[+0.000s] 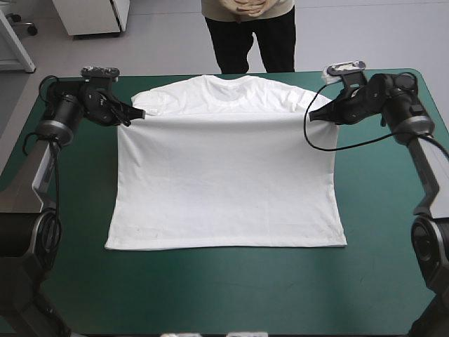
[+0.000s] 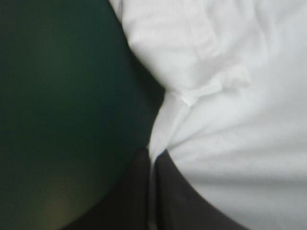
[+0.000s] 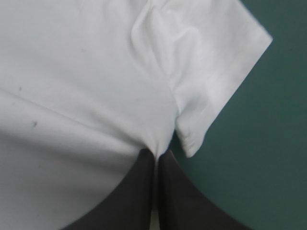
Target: Fold the cloth
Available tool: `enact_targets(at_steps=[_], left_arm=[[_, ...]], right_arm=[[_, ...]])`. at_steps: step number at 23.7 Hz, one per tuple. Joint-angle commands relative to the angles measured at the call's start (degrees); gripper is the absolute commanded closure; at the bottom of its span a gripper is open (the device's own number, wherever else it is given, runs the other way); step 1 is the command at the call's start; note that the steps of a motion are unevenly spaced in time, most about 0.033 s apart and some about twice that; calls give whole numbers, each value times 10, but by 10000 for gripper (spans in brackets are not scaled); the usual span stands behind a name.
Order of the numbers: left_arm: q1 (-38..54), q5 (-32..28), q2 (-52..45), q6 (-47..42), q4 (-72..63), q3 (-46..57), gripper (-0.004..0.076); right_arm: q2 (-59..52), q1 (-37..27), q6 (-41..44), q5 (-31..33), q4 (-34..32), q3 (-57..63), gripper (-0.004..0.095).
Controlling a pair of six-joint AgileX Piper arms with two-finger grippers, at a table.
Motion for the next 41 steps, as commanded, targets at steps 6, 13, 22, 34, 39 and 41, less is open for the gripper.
enact_targets(at_steps=[6,13,22,34,39,41], left_arm=[[4,-65,-178,-4,-1,-42,733],[4,-108,-243,-3,-20,-42,733],[4,-151,-235,3,-23,-42,733],[4,-527,-93,3,-21,-42,733],[4,-642,-52,3,-22,-42,733],[4,-635,-37,3,-22,-41,733]], right_arm=[[-174,-61,-92,-45,116,-14,925],[-243,-59,-104,-52,139,-20,925],[-252,-59,-104,-66,138,-65,926],[-73,-59,-169,-329,175,-132,925],[-34,-59,-256,-383,250,-135,925],[-17,-59,-269,-361,274,-131,925]])
